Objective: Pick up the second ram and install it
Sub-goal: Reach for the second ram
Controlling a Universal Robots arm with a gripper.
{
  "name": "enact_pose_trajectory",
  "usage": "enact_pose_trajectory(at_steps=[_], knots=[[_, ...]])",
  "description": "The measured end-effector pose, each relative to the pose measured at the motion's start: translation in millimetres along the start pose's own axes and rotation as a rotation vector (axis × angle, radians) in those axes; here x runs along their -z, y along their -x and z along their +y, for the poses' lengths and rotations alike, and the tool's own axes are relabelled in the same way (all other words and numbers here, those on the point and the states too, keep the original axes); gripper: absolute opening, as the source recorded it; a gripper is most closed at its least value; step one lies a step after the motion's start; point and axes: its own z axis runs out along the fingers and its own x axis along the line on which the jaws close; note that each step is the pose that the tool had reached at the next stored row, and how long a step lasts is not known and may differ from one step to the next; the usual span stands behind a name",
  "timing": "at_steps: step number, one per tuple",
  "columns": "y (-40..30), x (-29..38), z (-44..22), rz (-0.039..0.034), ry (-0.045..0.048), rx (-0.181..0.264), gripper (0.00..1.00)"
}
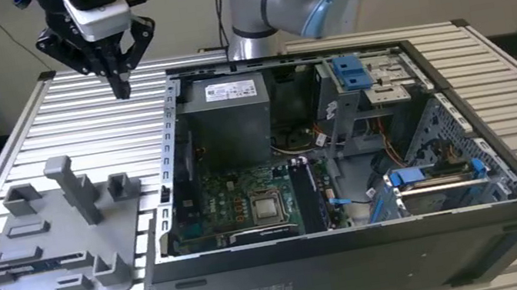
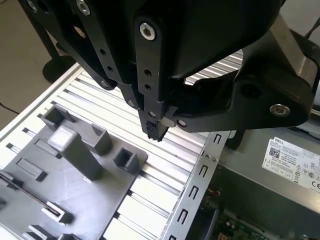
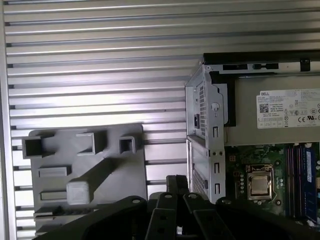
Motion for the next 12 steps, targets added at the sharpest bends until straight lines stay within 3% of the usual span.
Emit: enact_pose_trajectory(at_steps=[6, 12], knots=[[-10.9, 0.1, -0.5, -0.0001, 0.0000, 0.000, 0.11], [-17.6, 0.0, -1.0, 0.0007, 0.0000, 0.007, 0.11]])
